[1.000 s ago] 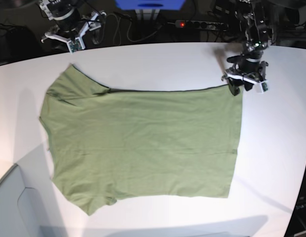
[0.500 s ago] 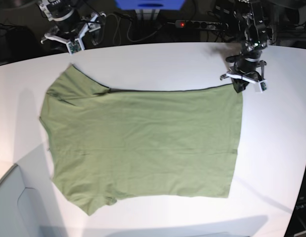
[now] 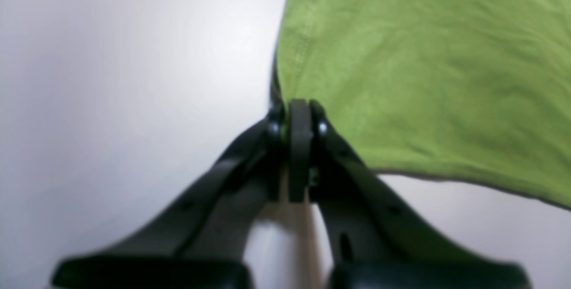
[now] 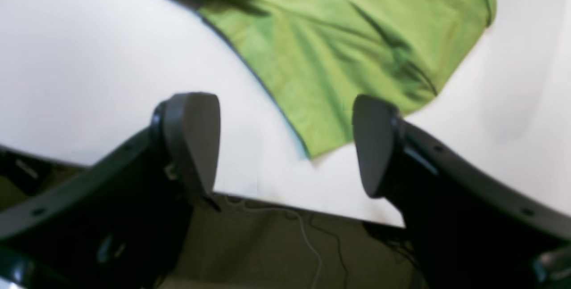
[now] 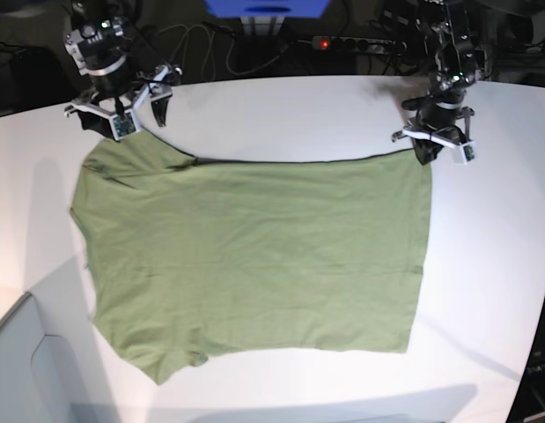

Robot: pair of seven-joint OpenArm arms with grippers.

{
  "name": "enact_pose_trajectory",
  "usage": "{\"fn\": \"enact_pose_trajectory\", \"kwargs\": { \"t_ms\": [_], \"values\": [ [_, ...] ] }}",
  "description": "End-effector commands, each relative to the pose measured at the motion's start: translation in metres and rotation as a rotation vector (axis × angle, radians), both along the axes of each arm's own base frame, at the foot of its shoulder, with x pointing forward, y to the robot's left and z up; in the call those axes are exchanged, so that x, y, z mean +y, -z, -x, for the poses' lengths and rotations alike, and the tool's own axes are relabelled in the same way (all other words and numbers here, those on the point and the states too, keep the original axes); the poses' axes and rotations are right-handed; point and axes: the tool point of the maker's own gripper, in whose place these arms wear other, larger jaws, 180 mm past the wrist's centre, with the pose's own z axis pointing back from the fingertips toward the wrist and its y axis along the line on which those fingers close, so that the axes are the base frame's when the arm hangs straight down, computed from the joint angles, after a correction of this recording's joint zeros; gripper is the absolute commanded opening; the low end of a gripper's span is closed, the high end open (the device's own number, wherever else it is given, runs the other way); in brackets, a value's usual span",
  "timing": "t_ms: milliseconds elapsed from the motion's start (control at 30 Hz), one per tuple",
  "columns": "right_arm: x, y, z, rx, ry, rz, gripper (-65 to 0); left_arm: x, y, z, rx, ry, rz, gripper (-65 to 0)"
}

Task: Fold the T-shirt properly
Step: 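Move both grippers down to the shirt's shoulder corners, then close both grippers on the shoulder corners of the green shirt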

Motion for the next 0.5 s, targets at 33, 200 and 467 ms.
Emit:
{"fn": "enact_pose_trajectory", "kwargs": {
  "t_ms": [33,200,467],
  "values": [
    [-0.003,0.006,-0.002,0.005,-0.003,0.008,-20.6,0.002,-0.002,0.001,0.002,0.003,-0.008,-65.0],
    [-0.016,0.04,0.002,0.078,0.026,0.024,-20.9,0.002,-0.002,0.001,0.002,0.004,-0.009,-65.0],
    [-0.027,0.059,0.0,0.115,0.045,0.043,-21.0,0.002,-0.002,0.001,0.002,0.003,-0.008,-65.0]
  ]
}}
